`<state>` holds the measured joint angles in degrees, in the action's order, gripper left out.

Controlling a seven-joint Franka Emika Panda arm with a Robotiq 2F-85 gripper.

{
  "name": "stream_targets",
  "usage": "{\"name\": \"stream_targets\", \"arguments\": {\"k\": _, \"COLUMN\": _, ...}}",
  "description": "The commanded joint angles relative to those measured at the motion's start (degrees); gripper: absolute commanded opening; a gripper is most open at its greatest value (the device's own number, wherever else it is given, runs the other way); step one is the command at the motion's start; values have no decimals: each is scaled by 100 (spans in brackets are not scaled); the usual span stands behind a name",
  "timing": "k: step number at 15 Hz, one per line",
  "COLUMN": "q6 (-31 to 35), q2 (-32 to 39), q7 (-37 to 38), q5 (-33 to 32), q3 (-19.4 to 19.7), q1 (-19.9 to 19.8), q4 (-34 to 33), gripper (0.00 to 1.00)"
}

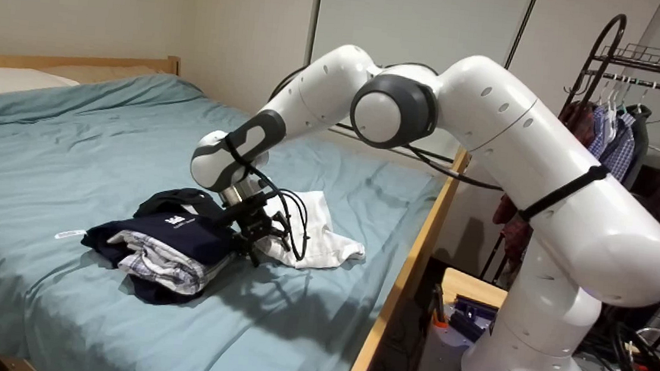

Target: Unfold the white shorts

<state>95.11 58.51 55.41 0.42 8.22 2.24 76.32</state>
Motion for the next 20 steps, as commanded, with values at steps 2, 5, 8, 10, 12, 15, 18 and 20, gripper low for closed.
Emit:
{"name": "stream_targets", "arguments": {"k": 2, "q6": 141, "q2": -169, "q7": 188, "q5": 174, "q3": 91, "q1": -86, "q4": 293, "gripper": 100}}
{"name": "stream_targets", "arguments": {"k": 5, "q6": 203, "q2": -360, "q7": 322, "q5": 103, "q3": 206, "q1": -60, "q4": 427, "gripper": 100}}
{"name": "stream_targets", "arguments": {"k": 8, "q6": 267, "q2": -645, "q7": 454, "q5": 33, "q3": 330, "q1": -28, "q4": 573, "gripper": 100}}
{"name": "stream_targets", "arguments": {"k": 10, "q6": 189, "q2": -735, "q7": 450, "q5": 25, "q3": 354, "q1": -62, "q4": 550, "gripper": 100}}
{"name": "stream_targets", "arguments": {"k": 12, "q6": 137, "q2": -789, "q7": 396, "q5": 37, "q3": 339, "q1": -103, "q4": 498, "gripper": 74}}
{"name": "stream_targets", "arguments": {"k": 15, "q6": 126, "q2": -786, "q7": 284, "q5": 77, "q3": 277, "q1": -170, "q4": 419, "gripper": 53}}
{"name": "stream_targets", "arguments": {"k": 18, "q6": 105, "q2": -756, "q7": 257, "q5": 107, "q3": 243, "q1": -201, "q4": 392, "gripper": 34}}
{"name": "stream_targets", "arguments": {"k": 20, "q6": 89, "q2": -732, "q7": 214, "q5": 132, "q3": 211, "q1": -232, "q4": 360, "gripper": 20}}
